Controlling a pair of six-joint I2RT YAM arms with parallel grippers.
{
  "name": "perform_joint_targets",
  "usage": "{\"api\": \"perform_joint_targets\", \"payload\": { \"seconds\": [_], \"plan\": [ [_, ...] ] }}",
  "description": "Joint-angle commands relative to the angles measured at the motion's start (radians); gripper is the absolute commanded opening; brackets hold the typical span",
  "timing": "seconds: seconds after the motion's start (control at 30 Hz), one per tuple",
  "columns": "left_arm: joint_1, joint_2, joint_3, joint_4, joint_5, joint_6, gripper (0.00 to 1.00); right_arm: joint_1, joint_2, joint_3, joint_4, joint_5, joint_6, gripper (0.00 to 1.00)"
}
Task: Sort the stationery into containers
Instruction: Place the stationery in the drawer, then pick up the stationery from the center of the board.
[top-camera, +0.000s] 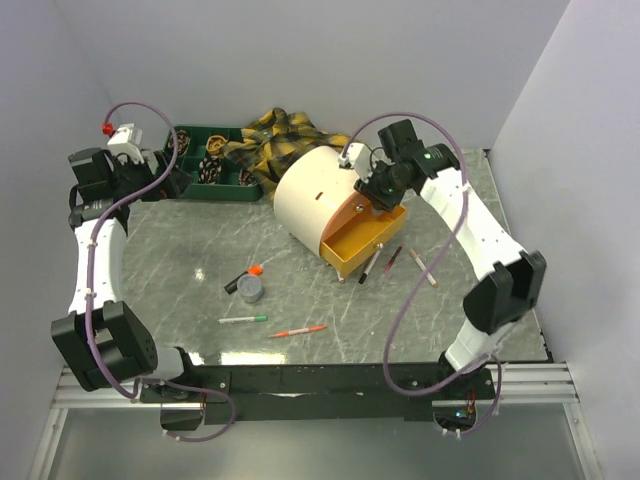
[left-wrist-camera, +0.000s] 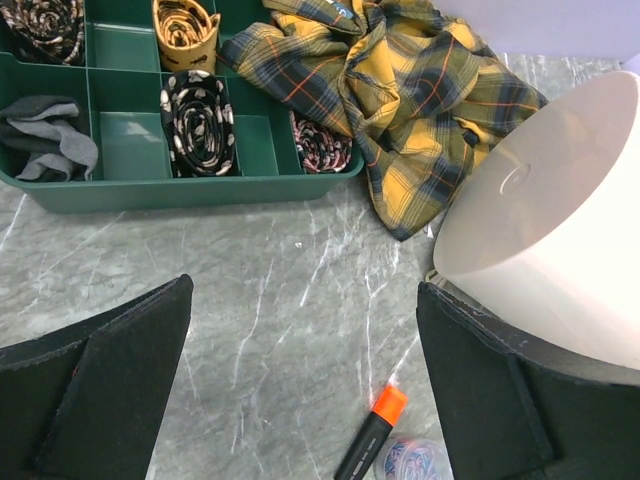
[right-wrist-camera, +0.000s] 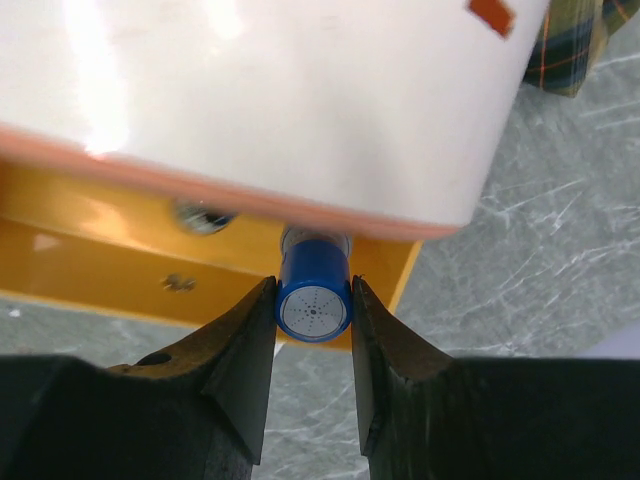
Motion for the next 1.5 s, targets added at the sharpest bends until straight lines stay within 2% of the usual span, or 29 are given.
{"api": "perform_joint_targets", "payload": {
  "seconds": [0.0, 0.17, 0.2, 0.27, 0.3, 0.37, 0.57, 0.63, 0.67, 0.8, 0.93, 1.03, 1.1, 1.13, 1.2, 1.23, 1.3, 1.47],
  "plan": [
    [-0.004, -0.019, -0.011, 0.034, -0.011, -0.013, 1.00, -0.047, 0.058, 0.086, -0.047, -0.005, -0.027, 0.03],
    [-0.005, -0.025, -0.016, 0.027, -0.020, -0.002, 0.99, -0.055, 0.058, 0.020, -0.048, -0.018, -0.040, 0.09],
    [-0.005, -0.024, -0.016, 0.025, -0.023, 0.001, 0.99, -0.055, 0.047, 0.005, -0.044, -0.027, -0.034, 0.18],
    [-0.007, -0.025, -0.016, 0.025, -0.026, 0.001, 0.99, -0.056, 0.032, -0.032, -0.025, -0.037, -0.025, 0.26],
    [-0.005, -0.027, -0.018, 0.028, -0.026, -0.001, 0.99, -0.056, 0.015, -0.041, -0.019, -0.039, -0.022, 0.34],
    [-0.005, -0.024, -0.021, 0.031, -0.023, -0.007, 0.99, -0.056, 0.006, -0.058, -0.007, -0.045, -0.011, 0.40],
    [-0.014, -0.015, -0.014, 0.048, -0.017, -0.018, 1.00, -0.058, -0.002, 0.000, -0.039, -0.044, 0.012, 0.48],
    [-0.019, -0.015, -0.010, 0.053, -0.021, -0.013, 0.99, -0.059, -0.030, 0.021, -0.033, -0.044, 0.021, 0.54],
    [-0.024, -0.015, -0.010, 0.057, -0.023, -0.011, 0.99, -0.058, -0.039, 0.027, -0.024, -0.042, 0.036, 0.61],
    [-0.041, -0.024, -0.011, 0.057, -0.017, 0.004, 1.00, -0.059, -0.068, 0.113, -0.065, -0.045, 0.062, 0.63],
    [-0.053, -0.065, -0.024, -0.012, -0.017, 0.088, 1.00, -0.055, -0.140, 0.158, -0.105, -0.082, 0.081, 0.63],
    [-0.051, -0.111, -0.065, -0.094, 0.026, 0.252, 0.99, -0.017, -0.224, 0.127, -0.111, -0.151, 0.050, 0.64],
    [-0.054, -0.137, -0.093, -0.208, 0.066, 0.333, 0.99, 0.020, -0.295, 0.060, -0.105, -0.200, 0.026, 0.68],
    [-0.056, -0.143, -0.100, -0.260, 0.102, 0.428, 0.99, 0.075, -0.318, 0.032, -0.096, -0.208, -0.003, 0.71],
    [-0.071, -0.142, -0.108, -0.439, 0.126, 0.548, 0.99, 0.140, -0.382, -0.067, -0.056, -0.199, -0.005, 0.80],
    [-0.086, -0.142, -0.110, -0.485, 0.101, 0.633, 0.99, 0.199, -0.402, -0.101, 0.003, -0.185, 0.025, 0.83],
    [-0.145, -0.166, -0.146, -0.559, 0.058, 0.669, 0.99, 0.234, -0.444, -0.167, 0.056, -0.179, 0.067, 0.86],
    [-0.312, -0.234, -0.237, -0.639, -0.090, 0.794, 0.99, 0.246, -0.451, -0.173, 0.142, -0.137, 0.203, 0.88]
  ]
}}
